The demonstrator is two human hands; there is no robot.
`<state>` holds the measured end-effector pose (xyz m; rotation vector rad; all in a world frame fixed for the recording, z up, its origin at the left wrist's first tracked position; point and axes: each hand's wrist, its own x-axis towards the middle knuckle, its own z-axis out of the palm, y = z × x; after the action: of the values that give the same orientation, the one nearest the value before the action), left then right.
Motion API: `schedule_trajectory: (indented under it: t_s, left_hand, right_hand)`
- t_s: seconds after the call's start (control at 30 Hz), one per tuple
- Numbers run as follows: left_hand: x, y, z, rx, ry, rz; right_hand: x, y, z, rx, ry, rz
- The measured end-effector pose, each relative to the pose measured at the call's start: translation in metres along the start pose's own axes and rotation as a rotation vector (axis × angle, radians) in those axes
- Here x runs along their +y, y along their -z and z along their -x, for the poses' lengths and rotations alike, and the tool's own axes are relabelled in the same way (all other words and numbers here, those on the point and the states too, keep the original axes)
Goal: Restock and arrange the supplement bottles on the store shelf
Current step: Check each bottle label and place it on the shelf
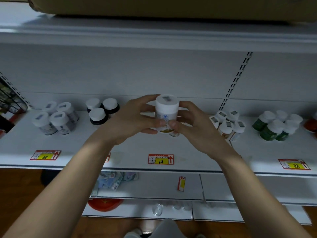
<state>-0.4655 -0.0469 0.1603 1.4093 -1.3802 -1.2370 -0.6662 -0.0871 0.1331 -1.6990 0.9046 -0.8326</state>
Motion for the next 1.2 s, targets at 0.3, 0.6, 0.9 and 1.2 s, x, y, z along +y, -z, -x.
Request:
schedule_trajectory:
  t_s: [0.3,0.6,0.9,1.2]
  left_hand:
    - [-0.046,-0.015,-0.015,0.111,-0.132,-0.087]
    - [-0.125,-0.024,-0.047,0.295,0.037,-0.125]
    - [-0.144,-0.038,-0.075,0.353,0.089,-0.131]
    - [-0.149,-0.046,-0.088,0.390,0.048,-0.099]
  right_hand:
    - [0.039,-0.010,-0.004,-0.036,-0.007,0.048]
    - [0.122,-0.007,-0.001,0.048,-0.245,0.483]
    - [0.183,0.002,-0.003,0.017,-0.246,0.956]
    - [0.192,0.001,-0.001,0.074,-0.220,0.977]
